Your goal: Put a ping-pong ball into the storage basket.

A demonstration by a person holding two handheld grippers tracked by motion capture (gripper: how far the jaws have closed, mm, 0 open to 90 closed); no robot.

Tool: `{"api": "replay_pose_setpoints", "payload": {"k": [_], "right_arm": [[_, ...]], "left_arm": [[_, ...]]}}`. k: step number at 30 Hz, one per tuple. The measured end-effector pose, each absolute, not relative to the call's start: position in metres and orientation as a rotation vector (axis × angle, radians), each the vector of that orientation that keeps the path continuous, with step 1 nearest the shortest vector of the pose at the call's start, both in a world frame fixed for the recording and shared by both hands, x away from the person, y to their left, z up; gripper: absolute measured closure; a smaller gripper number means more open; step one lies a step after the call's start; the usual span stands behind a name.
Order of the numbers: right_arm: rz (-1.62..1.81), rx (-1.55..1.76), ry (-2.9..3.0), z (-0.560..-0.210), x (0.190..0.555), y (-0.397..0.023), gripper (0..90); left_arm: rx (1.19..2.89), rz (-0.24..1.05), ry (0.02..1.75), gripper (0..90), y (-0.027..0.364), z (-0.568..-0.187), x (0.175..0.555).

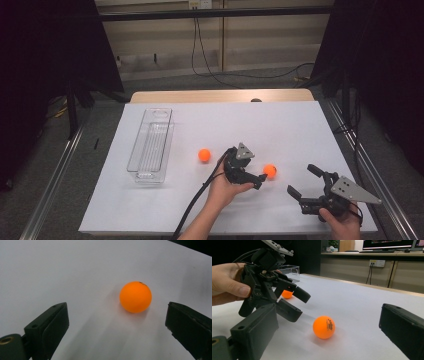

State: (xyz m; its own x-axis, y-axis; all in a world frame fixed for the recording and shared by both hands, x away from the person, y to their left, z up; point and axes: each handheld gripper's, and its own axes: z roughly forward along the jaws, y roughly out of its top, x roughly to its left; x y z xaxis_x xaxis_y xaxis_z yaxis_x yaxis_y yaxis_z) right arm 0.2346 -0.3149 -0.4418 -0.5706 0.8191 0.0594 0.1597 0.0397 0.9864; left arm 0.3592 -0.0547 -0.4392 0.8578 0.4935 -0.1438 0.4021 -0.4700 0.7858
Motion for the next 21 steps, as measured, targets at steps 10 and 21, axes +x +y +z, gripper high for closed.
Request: {"api": "replay_pose_setpoints", "payload": {"k": [10, 21], "right_arm": [[1.574, 0.986, 1.780, -0.442, 0.234, -0.315, 1.6], [1.576, 0.986, 1.780, -0.442, 0.235, -0.316, 1.7]], "left_arm": [[2.140, 0.121, 0.633, 5.6, -0.067, -0.441, 0.361], [2.151, 0.116, 0.619, 7.8, -0.073, -0.442, 0.362]]}}
